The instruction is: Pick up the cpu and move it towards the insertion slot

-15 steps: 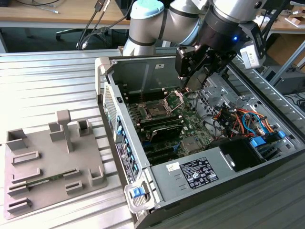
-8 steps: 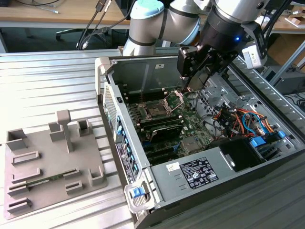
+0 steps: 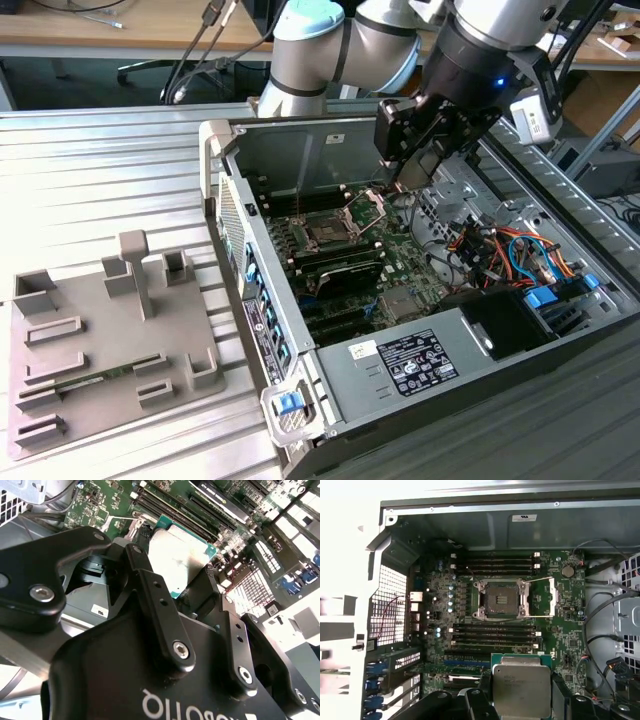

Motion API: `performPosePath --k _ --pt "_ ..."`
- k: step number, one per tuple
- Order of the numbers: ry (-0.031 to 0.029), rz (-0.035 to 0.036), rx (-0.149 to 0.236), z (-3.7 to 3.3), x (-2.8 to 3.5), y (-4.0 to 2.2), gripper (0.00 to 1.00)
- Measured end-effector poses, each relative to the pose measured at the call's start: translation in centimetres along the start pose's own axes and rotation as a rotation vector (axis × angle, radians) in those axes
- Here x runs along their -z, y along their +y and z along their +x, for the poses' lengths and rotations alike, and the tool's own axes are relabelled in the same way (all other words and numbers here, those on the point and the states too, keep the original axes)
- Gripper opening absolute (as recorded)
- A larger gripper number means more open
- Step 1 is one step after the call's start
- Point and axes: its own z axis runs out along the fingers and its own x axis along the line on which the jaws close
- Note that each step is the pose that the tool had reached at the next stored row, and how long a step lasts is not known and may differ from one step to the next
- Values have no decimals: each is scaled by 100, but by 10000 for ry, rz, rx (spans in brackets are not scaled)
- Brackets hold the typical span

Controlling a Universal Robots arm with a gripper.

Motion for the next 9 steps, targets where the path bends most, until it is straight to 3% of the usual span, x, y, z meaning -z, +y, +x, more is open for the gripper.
performPosePath --k 9 --pt "1 1 0 -28 -9 14 55"
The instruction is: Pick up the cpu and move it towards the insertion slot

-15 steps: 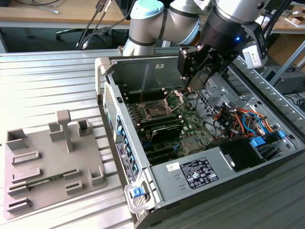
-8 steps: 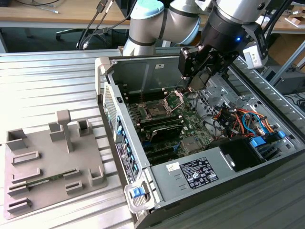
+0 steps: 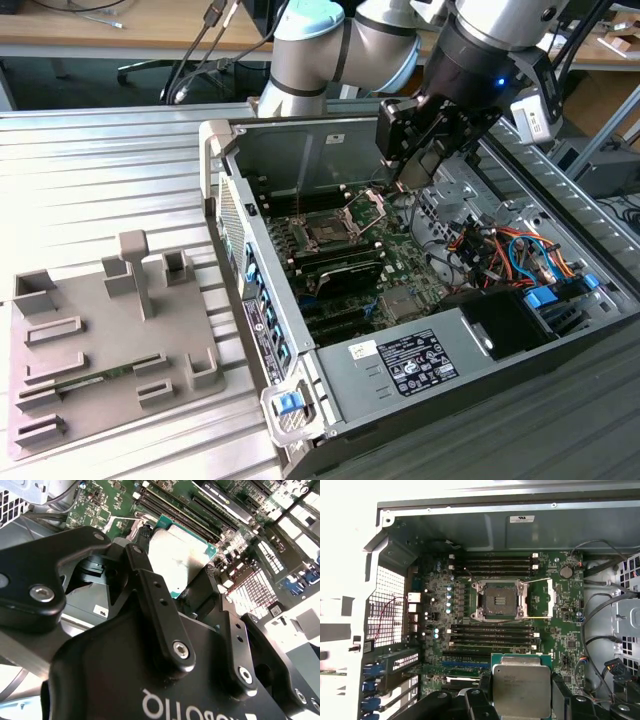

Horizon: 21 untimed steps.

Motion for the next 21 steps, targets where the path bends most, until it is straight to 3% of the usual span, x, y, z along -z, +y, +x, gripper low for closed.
performPosePath --k 14,21 --pt "0 0 0 -1 -7 55 55" --pt "0 1 1 -4 -15 133 55"
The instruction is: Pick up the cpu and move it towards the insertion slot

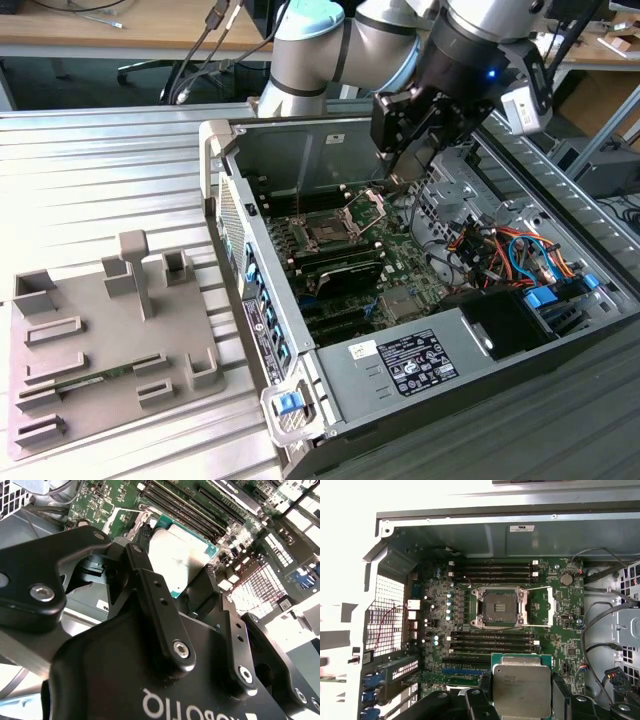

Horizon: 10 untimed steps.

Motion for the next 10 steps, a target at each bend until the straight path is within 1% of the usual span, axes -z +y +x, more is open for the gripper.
performPosePath --k 10 --pt "0 0 0 -3 -7 72 55"
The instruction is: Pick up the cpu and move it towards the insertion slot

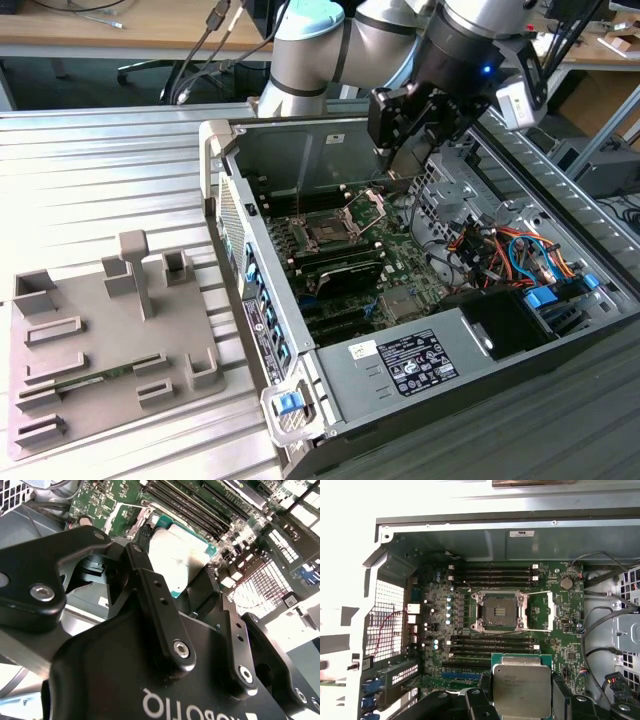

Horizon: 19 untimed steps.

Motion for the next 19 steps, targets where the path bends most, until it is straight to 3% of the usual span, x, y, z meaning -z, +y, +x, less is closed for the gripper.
performPosePath --k 19 --pt "0 0 0 -4 -9 88 55"
